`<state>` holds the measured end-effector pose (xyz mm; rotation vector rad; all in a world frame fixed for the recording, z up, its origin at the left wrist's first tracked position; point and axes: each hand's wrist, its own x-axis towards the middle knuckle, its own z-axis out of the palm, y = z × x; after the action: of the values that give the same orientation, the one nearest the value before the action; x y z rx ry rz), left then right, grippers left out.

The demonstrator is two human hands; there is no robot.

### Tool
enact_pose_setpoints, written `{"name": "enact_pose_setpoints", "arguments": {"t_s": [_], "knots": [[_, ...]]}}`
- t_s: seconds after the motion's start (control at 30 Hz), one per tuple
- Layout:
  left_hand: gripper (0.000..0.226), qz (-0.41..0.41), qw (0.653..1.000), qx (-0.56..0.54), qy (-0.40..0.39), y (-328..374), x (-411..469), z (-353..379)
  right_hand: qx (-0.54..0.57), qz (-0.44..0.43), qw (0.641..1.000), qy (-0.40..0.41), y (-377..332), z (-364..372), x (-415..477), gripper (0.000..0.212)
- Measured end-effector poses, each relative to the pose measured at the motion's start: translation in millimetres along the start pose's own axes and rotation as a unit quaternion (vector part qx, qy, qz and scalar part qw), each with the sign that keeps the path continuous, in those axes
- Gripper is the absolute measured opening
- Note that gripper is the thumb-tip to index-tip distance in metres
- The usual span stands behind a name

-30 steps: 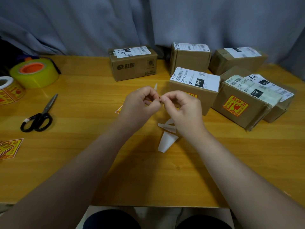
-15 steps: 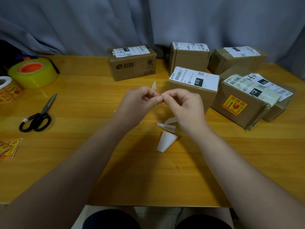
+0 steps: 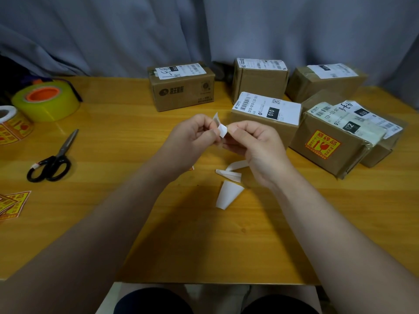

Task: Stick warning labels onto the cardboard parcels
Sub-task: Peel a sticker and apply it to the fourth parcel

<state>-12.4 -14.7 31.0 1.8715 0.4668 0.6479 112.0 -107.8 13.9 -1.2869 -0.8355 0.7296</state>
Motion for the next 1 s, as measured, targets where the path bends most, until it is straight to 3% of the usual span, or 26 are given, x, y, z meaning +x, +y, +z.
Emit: {"name": "enact_pose_setpoints", "arguments": {"t_s": [0.1, 0.27, 0.43, 0.67, 0.8, 1.0], "knots": [[0.014, -0.002, 1.0, 0.004, 0.001, -1, 1, 2, 0.06, 0.024, 0.998, 0.015, -3, -1, -2, 0.023], [0.014, 0.015, 0.999, 0.04, -0.002, -3, 1, 2, -0.036, -0.035, 0.999, 0.007, -4, 2, -5, 0.015], [0.012, 0.016, 0.998, 0.061, -0.002, -4, 2, 1, -0.039, -0.013, 0.999, 0.023, -3, -1, 1, 0.01], [0.016, -0.015, 0.999, -0.045, -0.019, -9, 2, -1, 0.023, 0.039, 0.999, 0.01, -1, -8, 6, 0.01], [0.014, -0.03, 0.997, -0.064, -0.034, -10, 4, -3, -0.084, -0.017, 0.996, 0.023, 2, -9, 5, 0.008], [0.009, -0.034, 0.998, 0.046, -0.004, -8, 10, -2, -0.19, -0.075, 0.979, -0.002, 0, -7, 3, 0.009]]}}
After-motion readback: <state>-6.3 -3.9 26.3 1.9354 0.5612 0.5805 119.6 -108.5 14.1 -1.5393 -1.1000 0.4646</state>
